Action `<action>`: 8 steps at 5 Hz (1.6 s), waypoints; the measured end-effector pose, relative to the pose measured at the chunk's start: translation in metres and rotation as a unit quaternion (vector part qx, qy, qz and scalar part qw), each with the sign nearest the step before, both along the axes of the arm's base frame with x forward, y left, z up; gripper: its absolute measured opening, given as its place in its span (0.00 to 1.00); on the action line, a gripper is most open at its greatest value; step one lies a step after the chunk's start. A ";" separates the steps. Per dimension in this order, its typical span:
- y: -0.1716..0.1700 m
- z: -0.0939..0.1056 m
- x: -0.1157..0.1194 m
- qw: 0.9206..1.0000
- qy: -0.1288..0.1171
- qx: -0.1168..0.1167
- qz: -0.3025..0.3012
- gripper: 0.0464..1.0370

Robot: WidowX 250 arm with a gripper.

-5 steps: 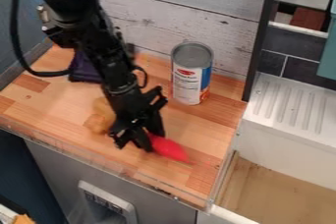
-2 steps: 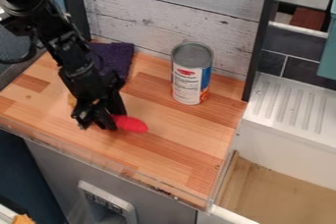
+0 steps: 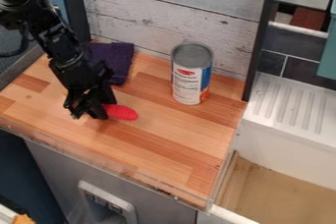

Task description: Take the red spoon and move it to the bottom of the desk

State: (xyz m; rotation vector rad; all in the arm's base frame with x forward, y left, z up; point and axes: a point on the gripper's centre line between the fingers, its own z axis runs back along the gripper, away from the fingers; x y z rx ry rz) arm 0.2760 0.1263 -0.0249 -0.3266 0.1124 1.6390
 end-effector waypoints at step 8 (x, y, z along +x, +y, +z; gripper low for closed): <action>0.024 -0.001 -0.030 0.996 0.055 0.071 -0.026 0.68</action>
